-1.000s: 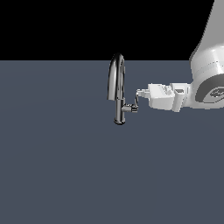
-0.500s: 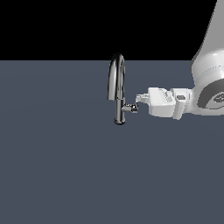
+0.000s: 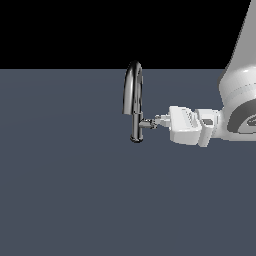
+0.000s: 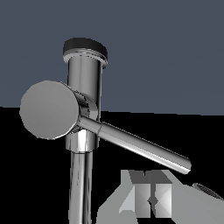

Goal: Turn on the faucet by rotating a designated handle.

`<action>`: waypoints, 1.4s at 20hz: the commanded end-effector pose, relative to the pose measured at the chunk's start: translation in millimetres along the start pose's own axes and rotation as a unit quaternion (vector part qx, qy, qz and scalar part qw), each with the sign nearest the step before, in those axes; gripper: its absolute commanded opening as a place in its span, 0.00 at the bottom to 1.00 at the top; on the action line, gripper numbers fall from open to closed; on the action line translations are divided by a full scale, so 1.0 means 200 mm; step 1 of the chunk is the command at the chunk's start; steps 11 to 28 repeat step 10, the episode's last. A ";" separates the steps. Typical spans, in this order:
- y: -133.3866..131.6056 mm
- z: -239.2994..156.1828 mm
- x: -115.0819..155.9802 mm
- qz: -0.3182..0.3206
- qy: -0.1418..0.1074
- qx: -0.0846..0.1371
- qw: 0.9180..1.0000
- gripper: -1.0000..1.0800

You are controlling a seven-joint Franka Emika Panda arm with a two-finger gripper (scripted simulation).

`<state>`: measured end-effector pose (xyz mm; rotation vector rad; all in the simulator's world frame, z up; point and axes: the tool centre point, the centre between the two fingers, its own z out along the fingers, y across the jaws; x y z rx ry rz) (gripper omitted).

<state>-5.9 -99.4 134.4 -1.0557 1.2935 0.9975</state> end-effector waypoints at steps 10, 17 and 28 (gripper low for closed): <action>0.10 0.04 0.33 0.014 -0.003 -0.007 1.000 0.00; 0.10 0.04 0.33 0.014 -0.003 -0.007 1.000 0.00; 0.10 0.04 0.33 0.014 -0.003 -0.007 1.000 0.00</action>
